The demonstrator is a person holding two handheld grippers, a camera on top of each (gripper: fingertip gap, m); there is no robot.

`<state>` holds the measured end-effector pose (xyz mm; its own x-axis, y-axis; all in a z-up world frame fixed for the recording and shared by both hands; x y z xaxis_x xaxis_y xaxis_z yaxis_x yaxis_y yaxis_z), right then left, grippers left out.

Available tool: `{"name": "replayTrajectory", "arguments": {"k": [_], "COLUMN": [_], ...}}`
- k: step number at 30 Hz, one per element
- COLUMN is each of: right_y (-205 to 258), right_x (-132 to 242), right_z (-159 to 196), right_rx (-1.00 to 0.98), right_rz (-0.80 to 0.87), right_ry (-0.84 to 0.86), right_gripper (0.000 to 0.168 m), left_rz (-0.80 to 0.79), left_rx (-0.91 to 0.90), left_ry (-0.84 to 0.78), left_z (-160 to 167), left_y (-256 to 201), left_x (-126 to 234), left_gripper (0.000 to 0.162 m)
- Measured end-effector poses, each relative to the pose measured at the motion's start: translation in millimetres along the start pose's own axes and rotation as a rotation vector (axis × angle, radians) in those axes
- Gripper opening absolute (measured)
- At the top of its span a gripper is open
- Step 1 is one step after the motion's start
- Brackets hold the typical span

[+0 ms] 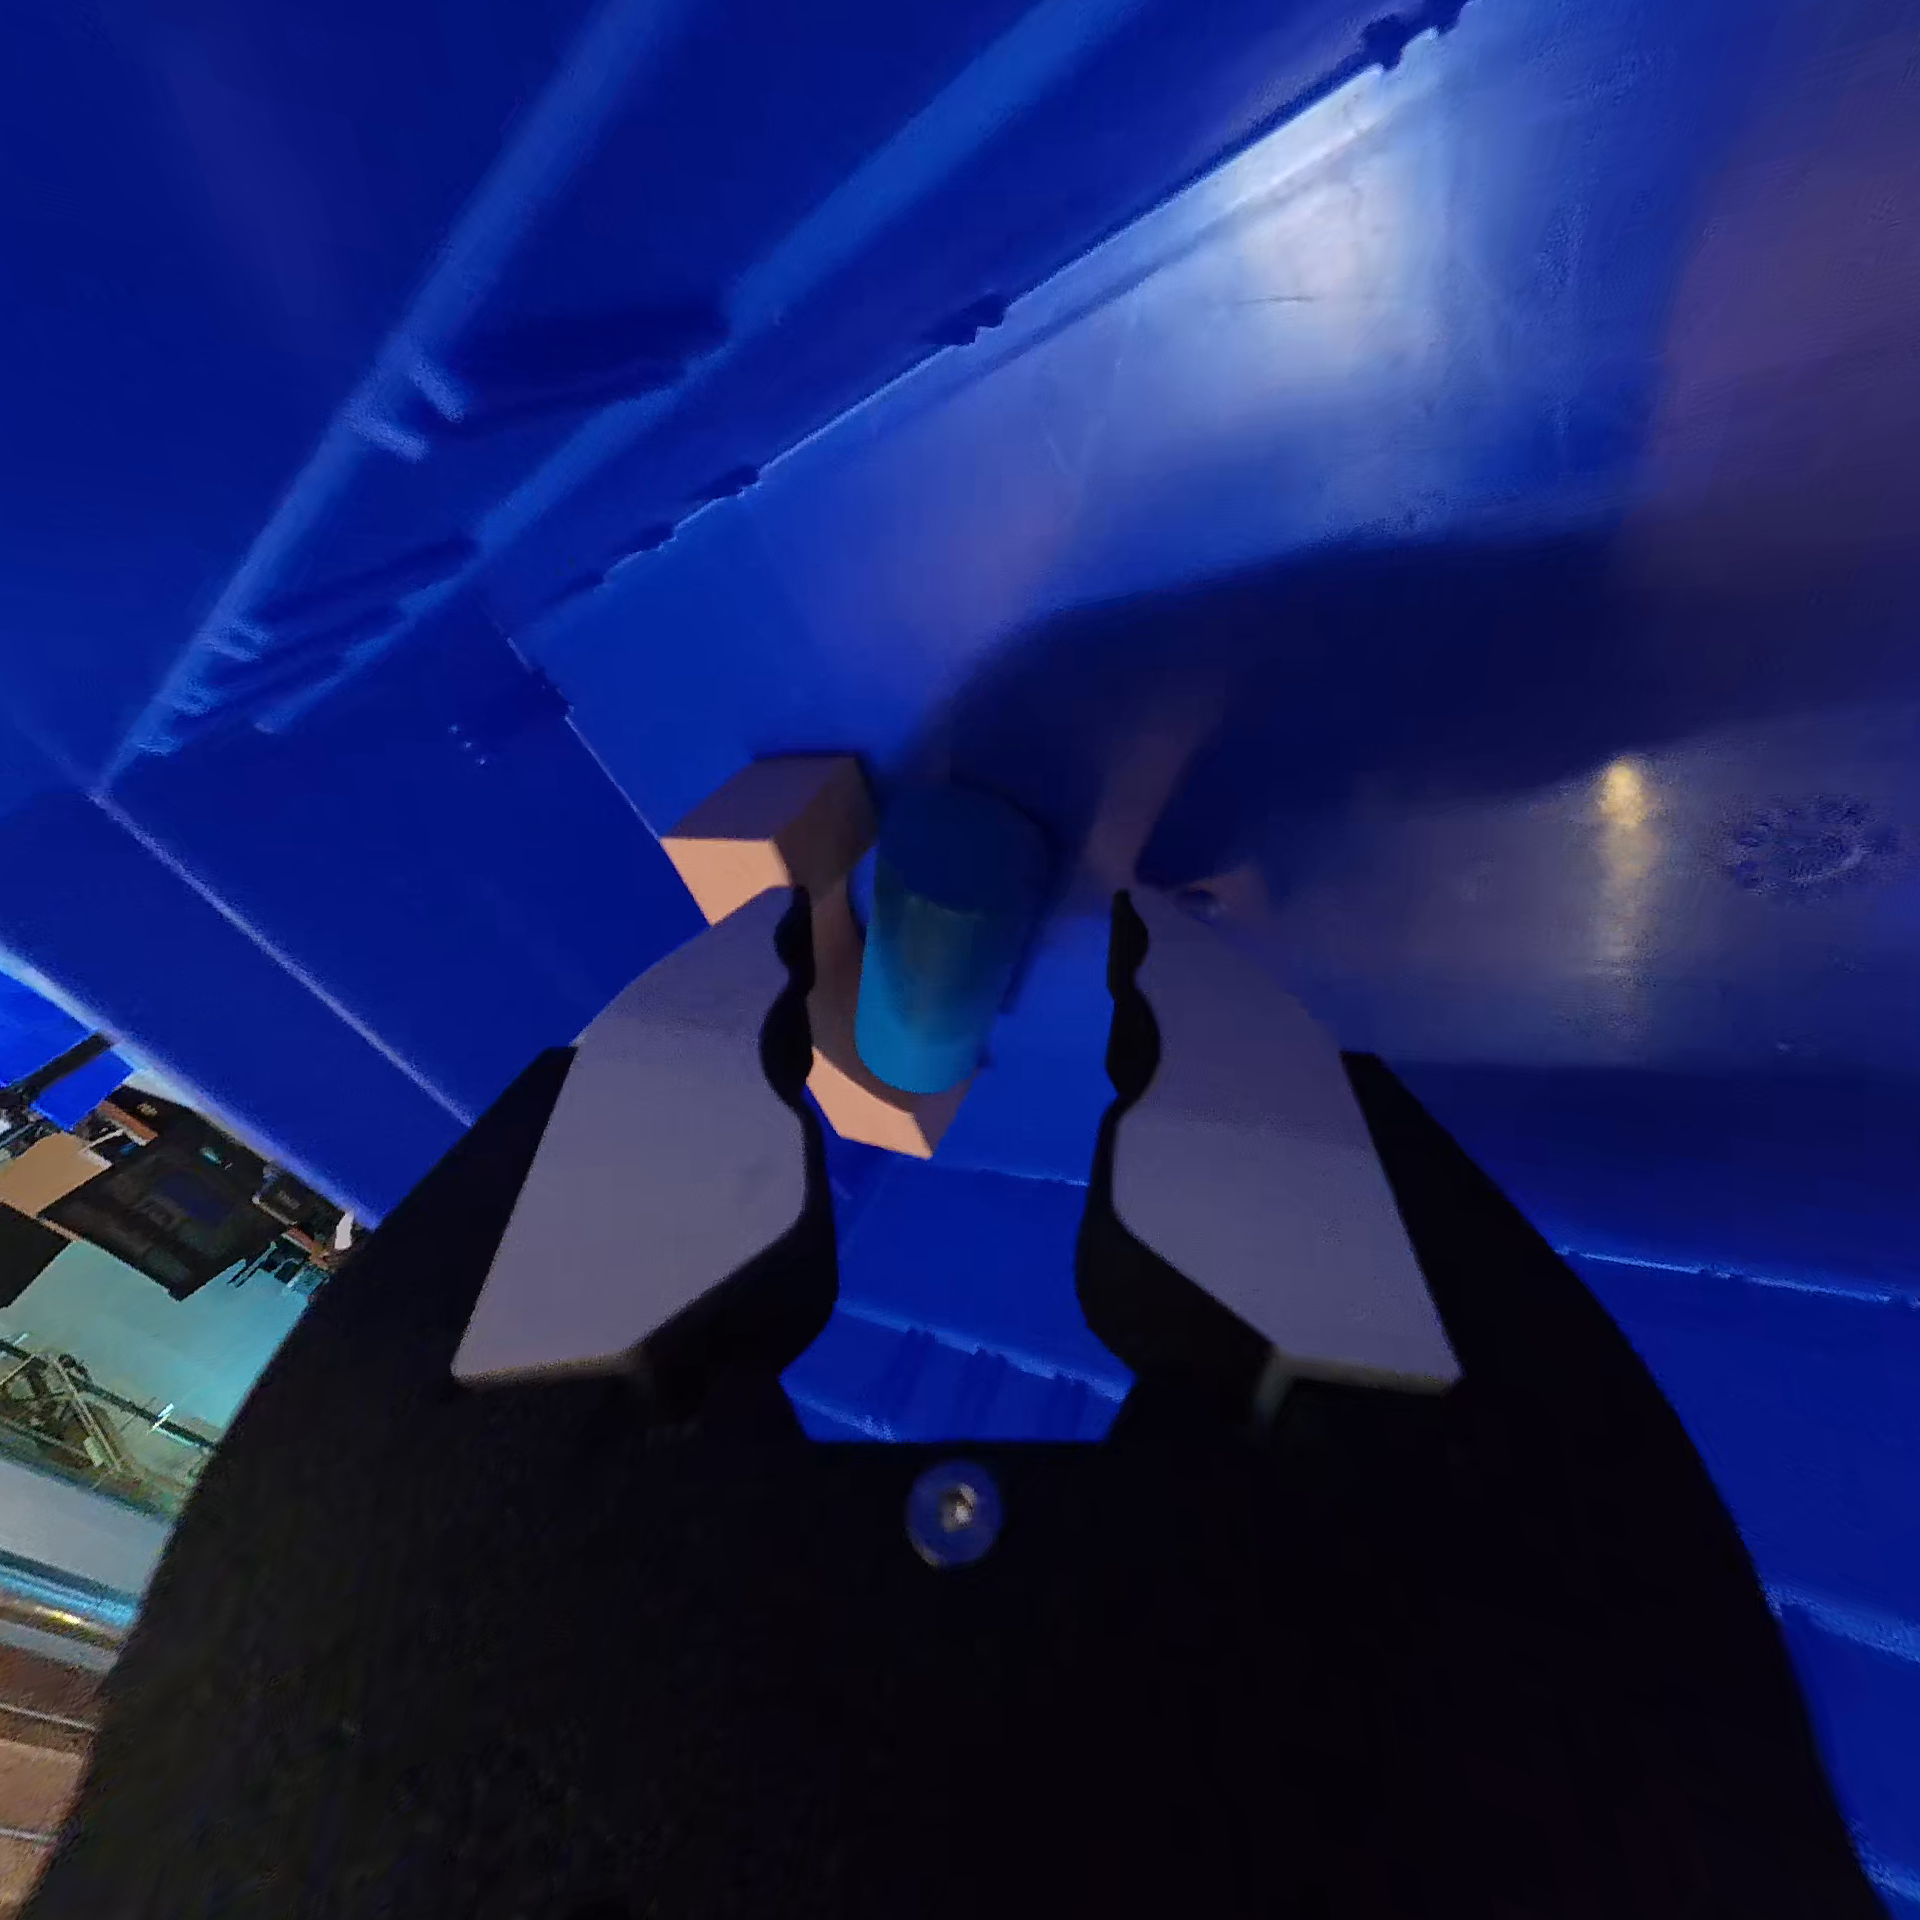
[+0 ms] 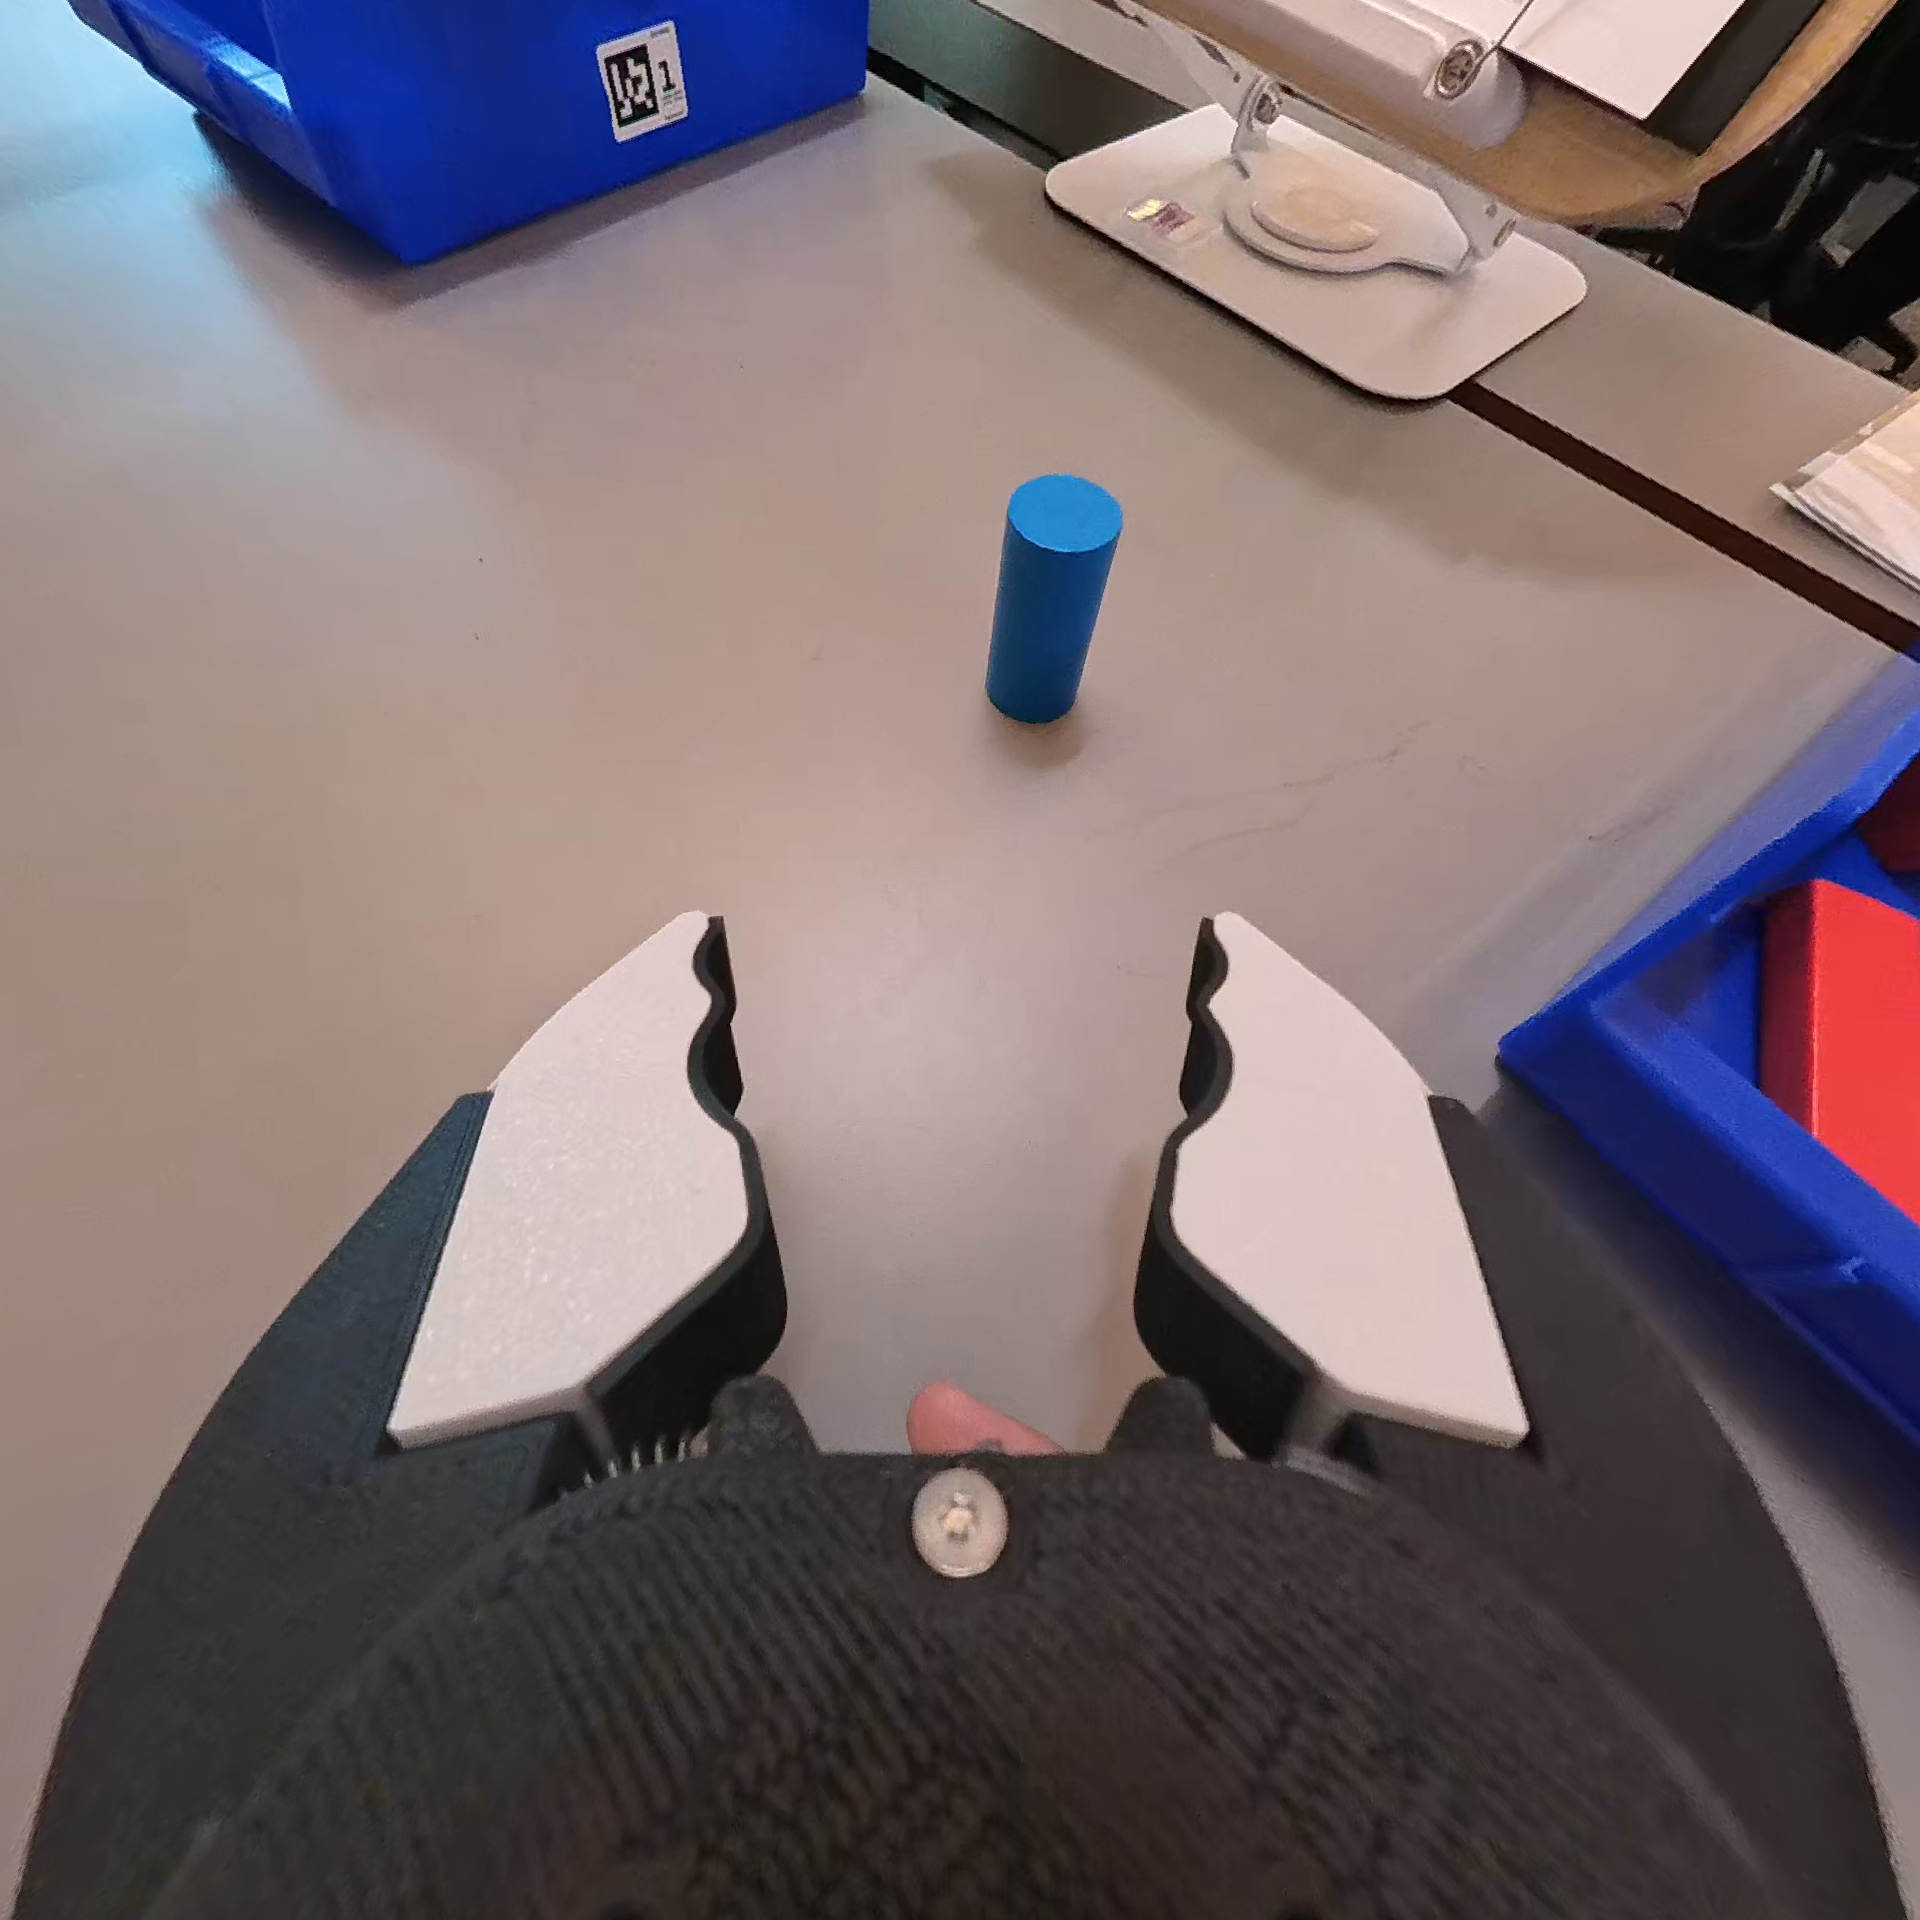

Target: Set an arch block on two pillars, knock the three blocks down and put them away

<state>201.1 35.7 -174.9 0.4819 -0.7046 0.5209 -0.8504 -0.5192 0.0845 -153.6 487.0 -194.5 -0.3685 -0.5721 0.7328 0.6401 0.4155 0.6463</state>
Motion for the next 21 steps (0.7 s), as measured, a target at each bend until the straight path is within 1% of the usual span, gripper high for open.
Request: {"name": "replayTrajectory", "arguments": {"k": [1, 3, 5, 6, 9, 13, 17, 21], "right_y": [-0.4, -0.4, 0.6, 0.7, 1.8, 4.6, 10.5, 19.1], "right_x": [-0.1, -0.3, -0.4, -0.1, 0.2, -2.2, -3.7, -5.6], "right_z": [0.5, 1.5, 2.3, 2.9, 4.5, 3.1, 0.2, -7.9], "right_rx": [-0.003, -0.016, -0.017, -0.013, -0.008, -0.023, 0.002, 0.039], "right_rz": [0.004, 0.002, -0.004, 0.004, 0.012, -0.001, 0.000, -0.007], "right_ry": [-0.002, -0.006, -0.005, 0.002, 0.011, -0.025, -0.010, -0.015], "right_gripper": [0.085, 0.085, 0.085, 0.085, 0.085, 0.085, 0.085, 0.084], "left_rz": [0.009, 0.009, 0.004, 0.003, -0.018, -0.035, -0.074, -0.138], "left_rx": [-0.012, -0.038, -0.033, -0.025, -0.004, 0.067, 0.205, 0.483], "left_ry": [0.003, 0.007, -0.011, -0.016, -0.012, 0.016, -0.012, -0.139], "left_z": [-1.1, -3.2, -3.9, -3.6, -2.2, -1.4, 0.8, 2.0], "left_y": [0.0, -0.4, -0.6, -1.6, -3.3, -4.7, -5.7, 7.9], "left_x": [-1.7, -4.9, -6.8, -7.7, -7.8, -6.6, 1.7, 32.0], "left_gripper": [0.055, 0.049, 0.040, 0.033, 0.032, 0.032, 0.032, 0.032]}}
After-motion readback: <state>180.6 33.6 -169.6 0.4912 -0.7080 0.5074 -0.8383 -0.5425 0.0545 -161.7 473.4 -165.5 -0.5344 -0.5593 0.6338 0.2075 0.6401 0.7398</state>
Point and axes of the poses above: each gripper's, where its closed fingertips meet, x back along the fingers, z out of its underside, y = z × x across the jaws, the point moved 9 cm from there along x, back along the fingers, and after that the axes turned 15 degrees about -z, right-handed, at the moved point
